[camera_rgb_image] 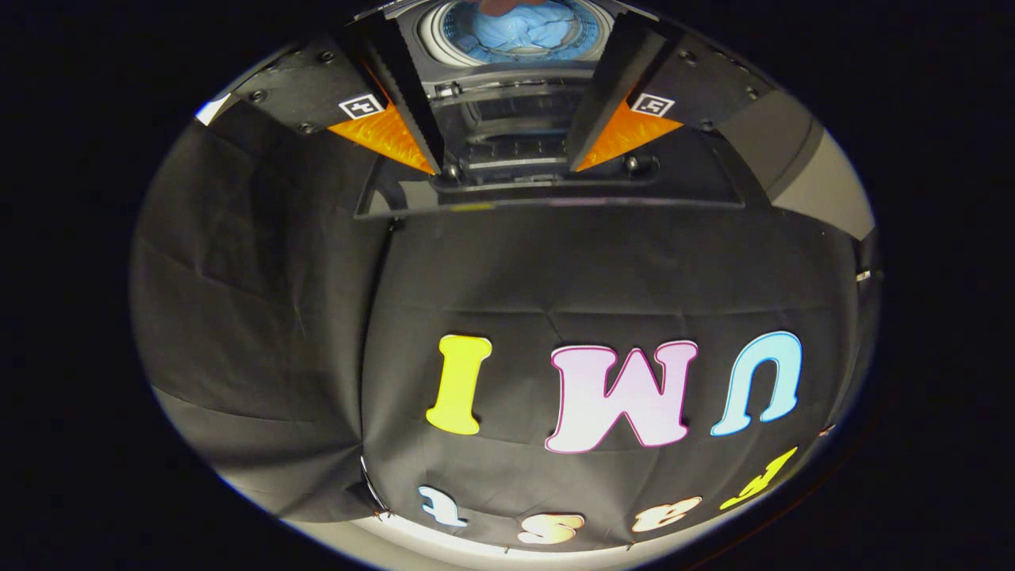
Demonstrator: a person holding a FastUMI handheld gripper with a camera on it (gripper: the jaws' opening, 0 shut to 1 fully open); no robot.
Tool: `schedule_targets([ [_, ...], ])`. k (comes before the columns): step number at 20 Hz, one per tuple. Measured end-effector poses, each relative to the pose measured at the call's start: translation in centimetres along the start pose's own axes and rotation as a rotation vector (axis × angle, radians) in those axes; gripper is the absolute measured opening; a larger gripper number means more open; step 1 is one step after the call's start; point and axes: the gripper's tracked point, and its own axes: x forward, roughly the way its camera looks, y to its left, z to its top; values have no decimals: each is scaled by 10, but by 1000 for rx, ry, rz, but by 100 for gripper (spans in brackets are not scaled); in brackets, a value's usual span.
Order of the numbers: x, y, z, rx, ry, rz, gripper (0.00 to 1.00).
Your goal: Put the clothes into the washing machine and then close the washing machine lid.
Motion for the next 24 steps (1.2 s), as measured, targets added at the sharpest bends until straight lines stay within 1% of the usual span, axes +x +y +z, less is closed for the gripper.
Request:
schedule_targets([
  [3,21,10,20,-8,9,23,97],
  [5,34,16,35,-1,-12,42,97],
  [6,43,15,39,0,-17,34,97],
  [9,74,20,16,-25,65,48,97],
  [10,77,24,3,-28,126,79,97],
  [11,81,24,10,17,113,88,96],
  [12,88,29,12,20,117,118,96],
  [13,83,31,5,8,145,136,95],
  [15,85,35,1,-17,179,163,96],
  [16,85,35,1,-9,186,166,97],
  [24,82,35,6,-3,135,146,96],
])
